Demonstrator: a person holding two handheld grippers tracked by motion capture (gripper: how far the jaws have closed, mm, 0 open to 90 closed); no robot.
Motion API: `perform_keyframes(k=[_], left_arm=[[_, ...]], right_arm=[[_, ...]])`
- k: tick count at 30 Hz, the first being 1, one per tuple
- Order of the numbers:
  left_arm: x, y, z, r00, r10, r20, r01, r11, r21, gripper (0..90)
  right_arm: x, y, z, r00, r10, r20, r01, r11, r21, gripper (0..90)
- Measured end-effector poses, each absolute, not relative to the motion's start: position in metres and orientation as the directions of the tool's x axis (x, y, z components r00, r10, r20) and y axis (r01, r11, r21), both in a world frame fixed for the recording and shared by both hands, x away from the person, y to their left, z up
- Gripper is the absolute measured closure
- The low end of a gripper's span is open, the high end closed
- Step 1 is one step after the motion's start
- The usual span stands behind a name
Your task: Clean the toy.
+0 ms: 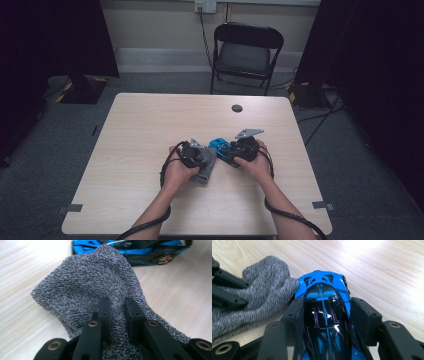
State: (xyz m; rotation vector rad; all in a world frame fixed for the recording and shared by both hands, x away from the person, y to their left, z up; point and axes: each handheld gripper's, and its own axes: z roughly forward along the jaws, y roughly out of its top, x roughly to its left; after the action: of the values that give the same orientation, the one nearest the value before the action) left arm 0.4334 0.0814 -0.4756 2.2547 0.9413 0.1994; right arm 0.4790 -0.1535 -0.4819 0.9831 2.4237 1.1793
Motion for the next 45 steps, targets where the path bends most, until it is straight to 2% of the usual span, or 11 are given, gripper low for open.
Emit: perform_keyframes(k=[17,45], left_arm=[[0.421,0.052,-0.476,0.804,0.579,-0.138,0.518,-0.566,0.641,76.6],[0.396,0.016,-0.479,0.872,0.457,-0.178,0.448,-0.595,0.667,76.8]], right_arm=[[0.479,-0.153,-0.481,-0.733,0.679,0.044,0.457,0.443,0.771,45.7],[0.479,-0.152,-0.481,-0.735,0.677,0.041,0.456,0.448,0.769,45.8]])
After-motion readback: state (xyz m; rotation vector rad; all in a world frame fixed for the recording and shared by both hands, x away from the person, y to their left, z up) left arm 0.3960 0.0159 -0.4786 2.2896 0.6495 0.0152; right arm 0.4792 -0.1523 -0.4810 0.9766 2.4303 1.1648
